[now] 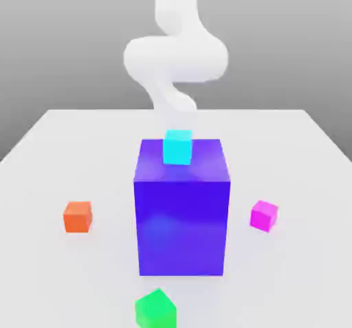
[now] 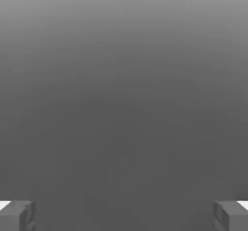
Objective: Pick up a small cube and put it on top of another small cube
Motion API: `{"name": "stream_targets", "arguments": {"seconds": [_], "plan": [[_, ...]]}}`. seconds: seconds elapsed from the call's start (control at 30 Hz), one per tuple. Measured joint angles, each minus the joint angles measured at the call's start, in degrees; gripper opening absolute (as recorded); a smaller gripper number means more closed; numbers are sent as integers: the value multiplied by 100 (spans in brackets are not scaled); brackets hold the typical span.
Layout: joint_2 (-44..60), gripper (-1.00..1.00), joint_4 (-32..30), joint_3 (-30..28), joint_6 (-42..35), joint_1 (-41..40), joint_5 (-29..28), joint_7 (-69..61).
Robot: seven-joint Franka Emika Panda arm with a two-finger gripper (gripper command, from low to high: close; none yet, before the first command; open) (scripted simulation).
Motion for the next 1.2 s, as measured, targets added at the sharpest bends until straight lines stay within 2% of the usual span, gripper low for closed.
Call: {"name": "stream_targets", "arguments": {"seconds": [0.27, 0.63, 0.8, 0.9, 1.0, 1.03, 1.2], "plan": [[1353, 0, -1454, 397, 1218, 1120, 382, -726], [3370, 0, -3531, 1291, 3016, 2660, 658, -1530], [4309, 0, -3629, 1315, 3787, 2761, 324, -1425], [4873, 0, -3537, 715, 4254, 3244, -61, -1175], [5421, 0, -3452, 172, 4713, 3817, -37, -1165], [5554, -100, -3434, 73, 4823, 3934, -4, -1177], [5554, -100, -3434, 74, 4820, 3934, -21, -1160]]}}
